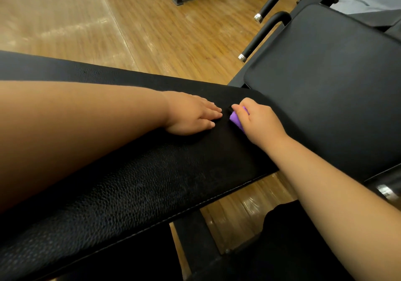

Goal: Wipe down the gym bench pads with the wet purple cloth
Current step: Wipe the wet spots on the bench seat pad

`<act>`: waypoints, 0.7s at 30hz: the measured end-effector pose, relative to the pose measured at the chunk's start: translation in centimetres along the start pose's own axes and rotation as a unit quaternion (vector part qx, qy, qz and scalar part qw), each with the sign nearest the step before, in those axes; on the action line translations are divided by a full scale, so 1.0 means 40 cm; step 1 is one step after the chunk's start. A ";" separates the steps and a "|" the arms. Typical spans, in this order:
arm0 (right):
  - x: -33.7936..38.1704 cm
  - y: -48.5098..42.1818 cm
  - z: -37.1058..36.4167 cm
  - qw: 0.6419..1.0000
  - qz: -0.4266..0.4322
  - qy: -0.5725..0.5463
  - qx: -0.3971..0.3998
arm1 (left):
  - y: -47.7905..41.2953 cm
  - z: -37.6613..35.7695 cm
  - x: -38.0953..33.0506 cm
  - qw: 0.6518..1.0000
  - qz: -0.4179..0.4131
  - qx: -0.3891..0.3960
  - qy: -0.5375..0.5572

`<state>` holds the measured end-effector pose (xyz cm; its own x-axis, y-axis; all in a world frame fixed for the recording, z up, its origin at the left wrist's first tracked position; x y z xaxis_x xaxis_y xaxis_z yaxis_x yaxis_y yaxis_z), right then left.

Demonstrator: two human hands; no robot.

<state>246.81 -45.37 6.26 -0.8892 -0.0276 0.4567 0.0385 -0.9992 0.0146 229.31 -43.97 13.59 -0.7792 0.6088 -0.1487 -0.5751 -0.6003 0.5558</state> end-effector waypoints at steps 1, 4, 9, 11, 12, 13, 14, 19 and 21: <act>-0.005 -0.010 -0.001 1.000 -0.016 0.002 -0.003 | -0.001 -0.001 0.000 1.000 -0.001 0.001 -0.002; 0.010 0.007 -0.007 1.000 0.013 0.005 -0.023 | -0.004 -0.003 0.000 1.000 -0.002 0.003 -0.004; 0.005 0.037 0.002 0.997 0.076 -0.016 0.021 | -0.003 -0.002 -0.001 1.000 -0.002 -0.003 -0.004; -0.026 0.003 0.003 0.999 0.029 -0.003 0.029 | -0.004 -0.003 0.000 1.000 -0.003 -0.003 -0.005; -0.034 -0.008 0.001 1.000 0.006 -0.003 0.027 | -0.004 -0.004 0.000 1.000 -0.003 -0.003 -0.006; -0.035 -0.012 0.000 1.000 -0.005 -0.004 0.021 | -0.004 -0.004 0.000 1.000 -0.002 -0.003 -0.006; -0.029 -0.007 -0.002 1.000 -0.001 -0.005 0.015 | -0.003 -0.004 0.000 1.000 -0.002 -0.003 -0.007; 0.006 0.050 0.005 0.996 0.075 -0.034 0.034 | -0.003 -0.003 -0.001 1.000 0.001 0.000 -0.012; -0.020 0.019 0.006 0.998 0.044 -0.023 0.042 | -0.003 -0.002 -0.002 1.000 0.001 0.001 -0.016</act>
<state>247.65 -46.09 6.13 -0.8589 -0.1124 0.4996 0.1560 -0.9867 0.0462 229.42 -44.00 13.48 -0.7720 0.6240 -0.1211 -0.5727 -0.6002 0.5584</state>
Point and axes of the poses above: each hand's wrist, its own y-axis away from the middle knuckle, its own z-axis out of the back of the hand, x = y × z, the point moved 2 cm from there along -y, towards the middle knuckle, and after that the axes turned 7 degrees about y, right-handed, at the moved point
